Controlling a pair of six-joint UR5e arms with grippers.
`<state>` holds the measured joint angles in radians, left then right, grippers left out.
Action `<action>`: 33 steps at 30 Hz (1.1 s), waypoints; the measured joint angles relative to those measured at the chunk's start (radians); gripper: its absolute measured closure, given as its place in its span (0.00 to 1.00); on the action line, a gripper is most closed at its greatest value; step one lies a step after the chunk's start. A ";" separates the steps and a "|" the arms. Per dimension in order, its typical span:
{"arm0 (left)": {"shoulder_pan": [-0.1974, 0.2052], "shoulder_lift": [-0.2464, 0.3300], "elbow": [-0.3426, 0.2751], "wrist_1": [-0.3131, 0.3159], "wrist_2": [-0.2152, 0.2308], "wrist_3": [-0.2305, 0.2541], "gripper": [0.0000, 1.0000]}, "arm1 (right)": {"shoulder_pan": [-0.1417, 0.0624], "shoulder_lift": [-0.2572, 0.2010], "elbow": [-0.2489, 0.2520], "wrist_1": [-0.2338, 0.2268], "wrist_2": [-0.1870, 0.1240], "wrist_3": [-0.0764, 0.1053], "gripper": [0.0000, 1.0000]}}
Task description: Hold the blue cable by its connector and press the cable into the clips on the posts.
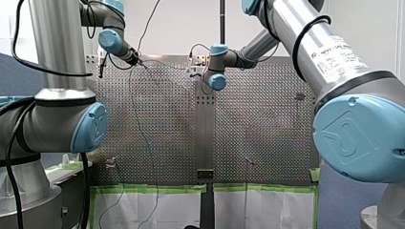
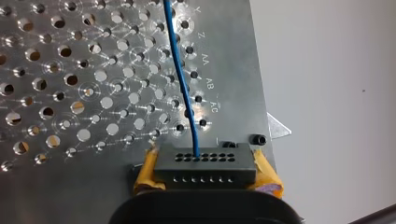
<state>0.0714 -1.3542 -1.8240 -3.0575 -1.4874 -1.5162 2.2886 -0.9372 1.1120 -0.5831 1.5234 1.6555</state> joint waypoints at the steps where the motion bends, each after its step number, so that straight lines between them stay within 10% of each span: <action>1: 0.000 0.002 0.000 0.000 0.000 0.001 0.00 | 0.000 0.000 0.000 0.000 0.000 0.000 1.00; 33: -0.004 -0.005 0.002 0.000 -0.001 0.008 0.00 | -0.001 0.009 0.000 0.000 0.000 -0.003 1.00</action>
<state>0.0672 -1.3588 -1.8225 -3.0577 -1.4881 -1.5077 2.2880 -0.9278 1.1118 -0.5830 1.5234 1.6524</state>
